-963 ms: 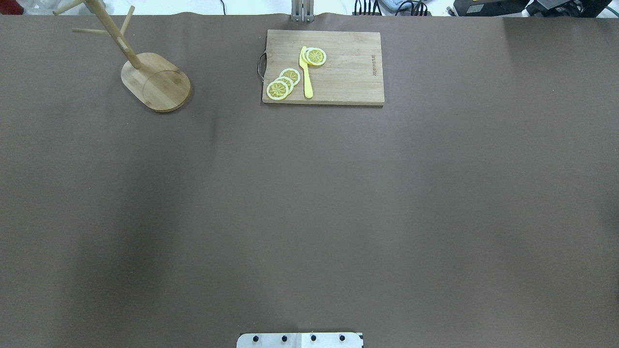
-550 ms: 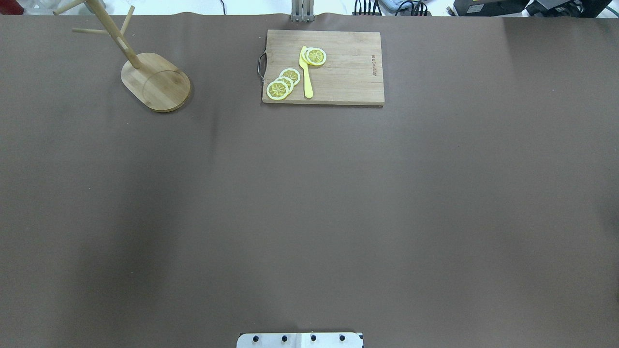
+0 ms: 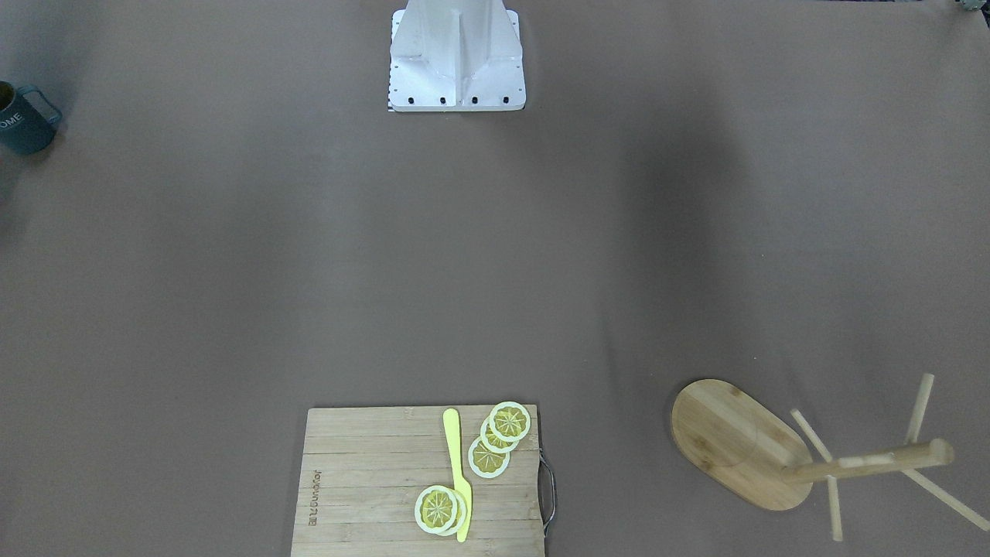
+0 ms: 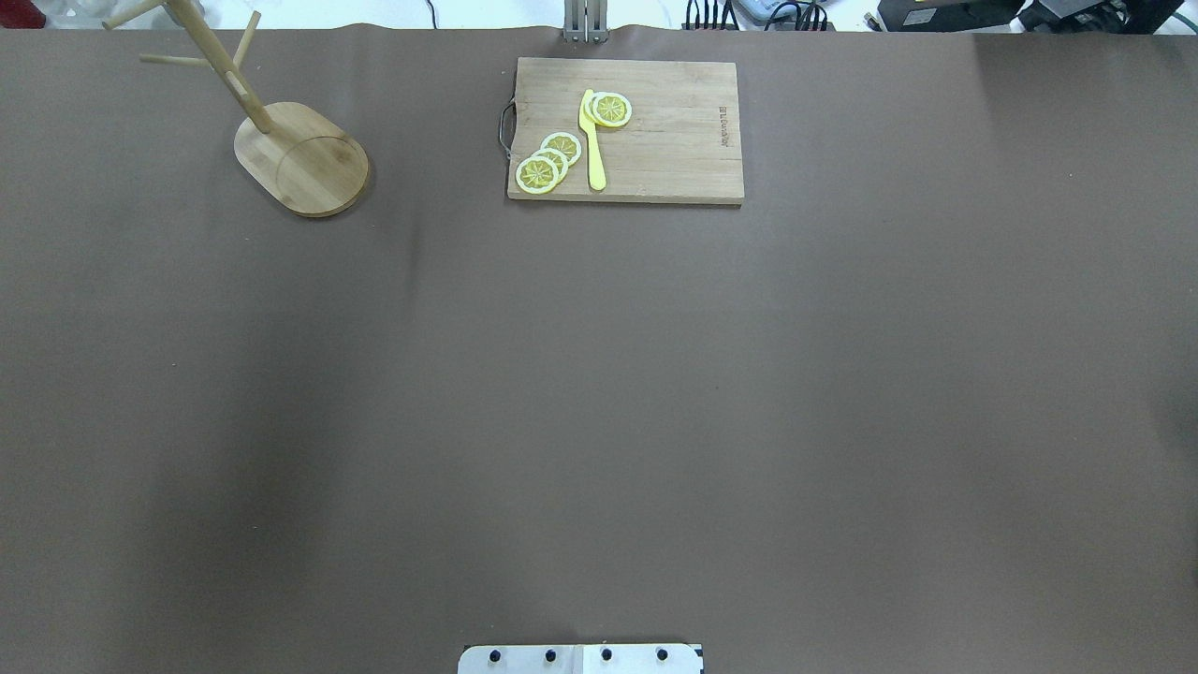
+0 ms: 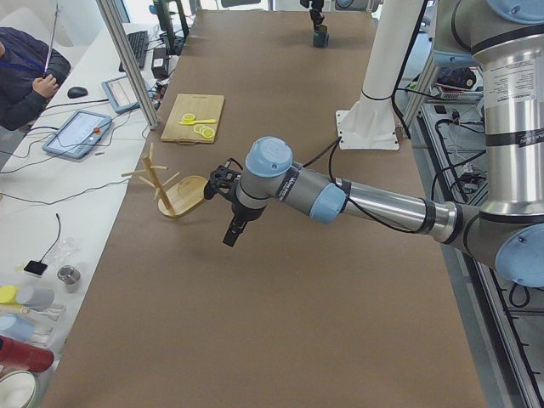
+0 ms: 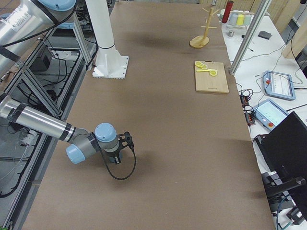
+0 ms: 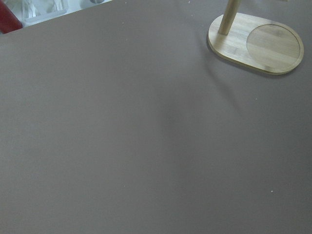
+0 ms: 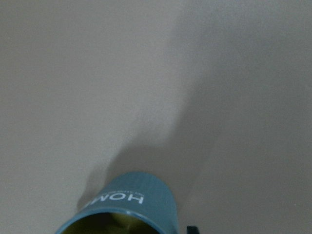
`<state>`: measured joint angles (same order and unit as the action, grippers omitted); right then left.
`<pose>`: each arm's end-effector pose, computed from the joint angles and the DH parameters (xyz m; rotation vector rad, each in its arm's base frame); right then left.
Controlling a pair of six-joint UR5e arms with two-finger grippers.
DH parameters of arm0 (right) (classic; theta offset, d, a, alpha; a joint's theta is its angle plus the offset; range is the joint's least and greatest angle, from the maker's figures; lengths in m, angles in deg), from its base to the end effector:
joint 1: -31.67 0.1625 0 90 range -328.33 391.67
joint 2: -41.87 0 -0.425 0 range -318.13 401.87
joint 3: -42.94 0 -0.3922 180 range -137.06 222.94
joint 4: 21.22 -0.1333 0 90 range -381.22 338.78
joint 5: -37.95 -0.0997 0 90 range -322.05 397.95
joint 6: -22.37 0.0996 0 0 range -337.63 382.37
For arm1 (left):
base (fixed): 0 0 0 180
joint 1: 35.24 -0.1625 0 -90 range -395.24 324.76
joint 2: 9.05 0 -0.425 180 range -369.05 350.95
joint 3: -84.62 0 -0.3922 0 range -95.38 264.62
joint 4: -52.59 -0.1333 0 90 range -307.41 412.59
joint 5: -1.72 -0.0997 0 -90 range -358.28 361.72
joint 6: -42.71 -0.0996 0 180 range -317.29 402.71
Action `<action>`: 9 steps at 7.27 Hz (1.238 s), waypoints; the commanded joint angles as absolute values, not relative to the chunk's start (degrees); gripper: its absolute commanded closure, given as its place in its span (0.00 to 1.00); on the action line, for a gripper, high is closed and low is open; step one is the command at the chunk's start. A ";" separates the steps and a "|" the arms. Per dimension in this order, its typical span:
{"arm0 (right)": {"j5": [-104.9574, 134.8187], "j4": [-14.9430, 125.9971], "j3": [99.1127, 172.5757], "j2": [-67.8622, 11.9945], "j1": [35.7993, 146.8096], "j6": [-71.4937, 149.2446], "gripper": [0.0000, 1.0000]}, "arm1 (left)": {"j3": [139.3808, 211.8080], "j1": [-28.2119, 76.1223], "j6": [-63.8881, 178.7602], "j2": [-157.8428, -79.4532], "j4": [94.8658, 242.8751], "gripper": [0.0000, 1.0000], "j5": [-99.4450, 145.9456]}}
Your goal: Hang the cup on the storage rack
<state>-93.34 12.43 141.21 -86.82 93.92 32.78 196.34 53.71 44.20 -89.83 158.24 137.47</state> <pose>-0.0310 -0.2040 0.7165 0.1788 -0.8170 -0.4479 -0.0540 -0.4366 0.5114 0.4472 0.7920 0.1889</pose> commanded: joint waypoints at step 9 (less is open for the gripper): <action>-94.49 11.74 141.99 -84.00 95.38 33.79 1.00 | 196.42 53.70 44.29 -89.65 158.24 0.00 137.42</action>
<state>-93.78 11.74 141.73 -84.95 94.41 33.17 196.39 53.71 44.25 -89.61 158.24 137.43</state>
